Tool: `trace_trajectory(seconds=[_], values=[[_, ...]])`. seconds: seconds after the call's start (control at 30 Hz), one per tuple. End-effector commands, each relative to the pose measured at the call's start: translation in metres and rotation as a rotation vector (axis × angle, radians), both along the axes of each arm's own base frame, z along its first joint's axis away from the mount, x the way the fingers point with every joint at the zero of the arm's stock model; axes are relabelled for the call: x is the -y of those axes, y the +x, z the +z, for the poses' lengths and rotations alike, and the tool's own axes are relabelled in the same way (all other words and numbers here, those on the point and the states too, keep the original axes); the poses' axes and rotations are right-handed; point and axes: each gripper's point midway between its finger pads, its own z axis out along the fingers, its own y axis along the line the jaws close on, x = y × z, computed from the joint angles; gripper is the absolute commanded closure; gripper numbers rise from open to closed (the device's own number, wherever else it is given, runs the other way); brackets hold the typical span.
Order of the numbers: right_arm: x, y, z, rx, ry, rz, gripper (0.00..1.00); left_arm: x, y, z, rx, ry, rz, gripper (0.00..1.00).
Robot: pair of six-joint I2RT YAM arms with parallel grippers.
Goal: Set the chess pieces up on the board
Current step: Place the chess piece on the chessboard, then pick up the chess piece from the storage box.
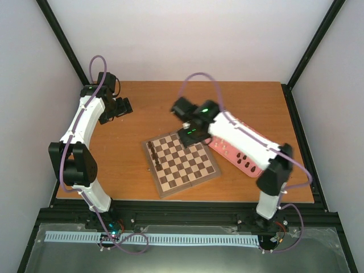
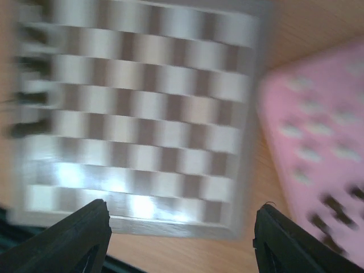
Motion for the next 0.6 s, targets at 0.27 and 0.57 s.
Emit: trace_trajectory(seconds=[0.27,0.57], values=[[0.276,0.015,-0.064,-0.138,-0.083,-0.799,0.36,0.004,0.009,0.021,0.053,-0.012,-0.006,0.0],[0.31,0.011,-0.118,-0.266,0.022,-0.924,0.39,0.003,0.01,0.011,0.027,-0.008,-0.005,0.0]])
